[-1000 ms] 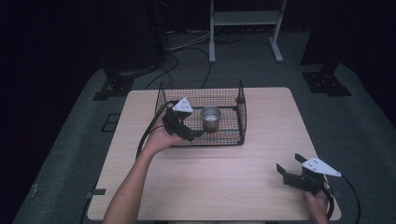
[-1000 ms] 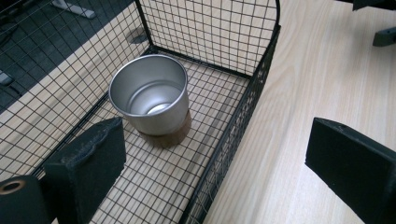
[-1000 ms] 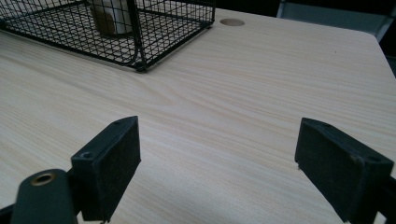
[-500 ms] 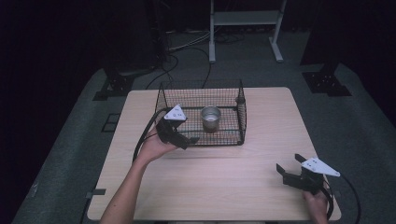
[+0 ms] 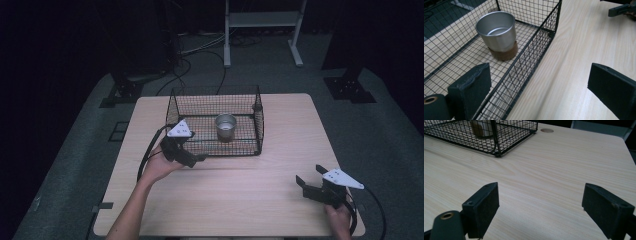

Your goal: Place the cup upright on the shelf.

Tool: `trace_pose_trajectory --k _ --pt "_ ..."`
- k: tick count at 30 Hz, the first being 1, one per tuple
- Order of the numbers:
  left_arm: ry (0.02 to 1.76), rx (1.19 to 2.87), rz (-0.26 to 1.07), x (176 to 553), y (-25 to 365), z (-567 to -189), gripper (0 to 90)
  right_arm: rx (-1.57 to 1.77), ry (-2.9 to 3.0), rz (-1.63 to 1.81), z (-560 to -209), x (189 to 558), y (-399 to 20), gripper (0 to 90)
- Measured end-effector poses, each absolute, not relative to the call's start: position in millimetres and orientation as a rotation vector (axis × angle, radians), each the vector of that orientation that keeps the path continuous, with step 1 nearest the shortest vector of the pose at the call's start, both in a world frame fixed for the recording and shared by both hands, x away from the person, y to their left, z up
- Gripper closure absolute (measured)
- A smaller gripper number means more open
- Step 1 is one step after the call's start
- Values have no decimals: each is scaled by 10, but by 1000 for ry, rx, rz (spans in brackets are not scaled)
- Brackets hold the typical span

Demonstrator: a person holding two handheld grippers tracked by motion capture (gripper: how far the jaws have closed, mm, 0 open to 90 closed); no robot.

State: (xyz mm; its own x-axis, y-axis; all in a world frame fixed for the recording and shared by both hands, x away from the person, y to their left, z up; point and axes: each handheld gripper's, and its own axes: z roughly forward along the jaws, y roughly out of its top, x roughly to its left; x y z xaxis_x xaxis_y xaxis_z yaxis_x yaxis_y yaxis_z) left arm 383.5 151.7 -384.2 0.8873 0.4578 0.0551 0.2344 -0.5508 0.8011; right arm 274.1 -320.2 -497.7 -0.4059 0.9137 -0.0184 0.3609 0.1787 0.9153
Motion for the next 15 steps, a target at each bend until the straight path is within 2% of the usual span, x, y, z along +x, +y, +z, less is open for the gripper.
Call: trace_pose_trajectory --k 15 --pt "472 2143 322 3641 1640 -3857 41 1209 1866 1203 -4976 2744 -3206 135"
